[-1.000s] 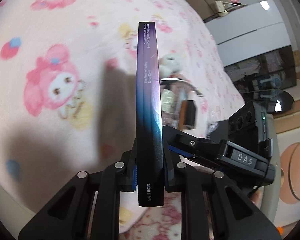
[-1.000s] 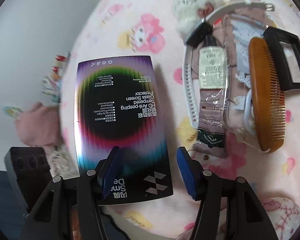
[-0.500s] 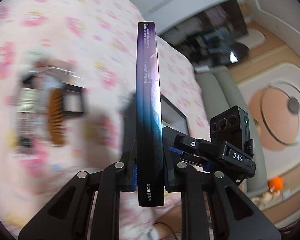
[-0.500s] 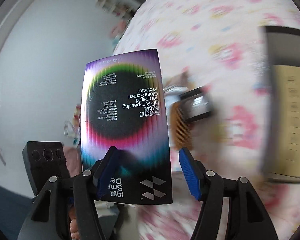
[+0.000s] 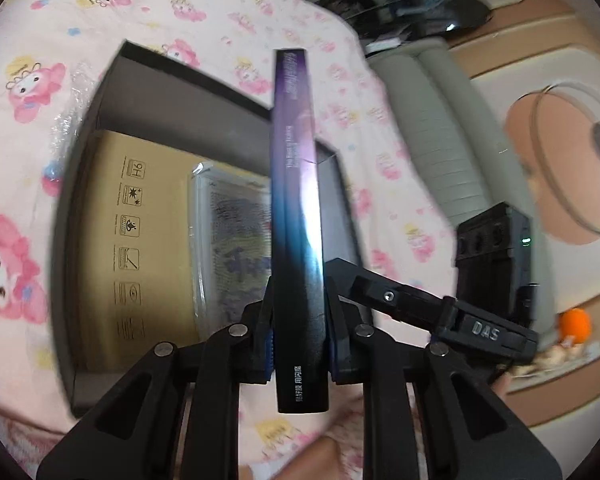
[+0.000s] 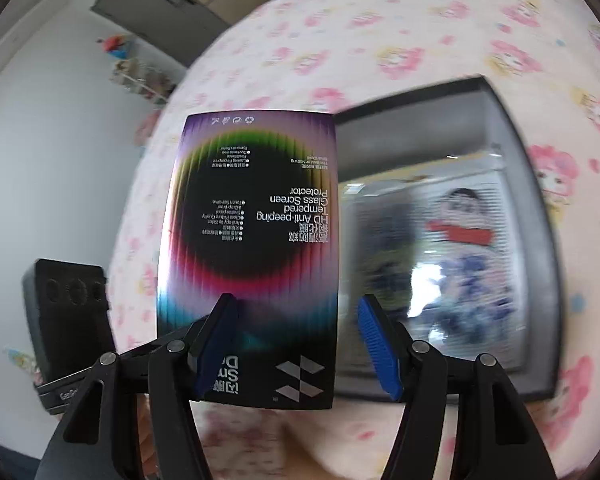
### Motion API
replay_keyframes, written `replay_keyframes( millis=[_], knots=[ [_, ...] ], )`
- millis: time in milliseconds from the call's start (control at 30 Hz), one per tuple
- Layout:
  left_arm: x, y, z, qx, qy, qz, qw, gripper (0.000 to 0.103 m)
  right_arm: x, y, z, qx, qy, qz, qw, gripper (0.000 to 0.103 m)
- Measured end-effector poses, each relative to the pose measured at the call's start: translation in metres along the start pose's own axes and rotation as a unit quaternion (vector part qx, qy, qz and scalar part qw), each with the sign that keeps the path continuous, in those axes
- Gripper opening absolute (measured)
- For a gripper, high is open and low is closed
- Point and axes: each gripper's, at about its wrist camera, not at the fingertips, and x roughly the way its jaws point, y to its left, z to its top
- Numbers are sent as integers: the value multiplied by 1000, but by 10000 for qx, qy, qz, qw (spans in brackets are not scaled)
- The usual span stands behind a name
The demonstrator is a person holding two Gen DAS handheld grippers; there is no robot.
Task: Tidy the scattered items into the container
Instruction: 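Lift the purple box and carry it over the black box, then lower the purple box into the black box beside the crayon pack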
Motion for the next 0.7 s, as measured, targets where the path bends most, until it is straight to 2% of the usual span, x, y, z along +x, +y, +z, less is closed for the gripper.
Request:
replay_keyframes(
  millis=[100,167,333,433,567,700],
  knots=[
    [22,1,2,-32,155,240,9996,18,5,-26,4,90,87,-127,9998,60],
    [30,5,2,-99,263,355,9990,18,23,-39,4,273,167,-143,9994,60],
    [38,13,-2,-73,426,594,9973,19,44,-43,1,473,368,-143,9981,60],
    [40,13,-6,-76,567,817,9950,26,46,-36,-2,425,392,-244,9980,60],
    [39,24,-3,8,651,1420,9877,42,60,-35,-4,539,576,-232,9966,60],
    [32,26,-4,96,688,1987,9776,47,68,-26,-7,390,636,-445,9962,60]
  ],
)
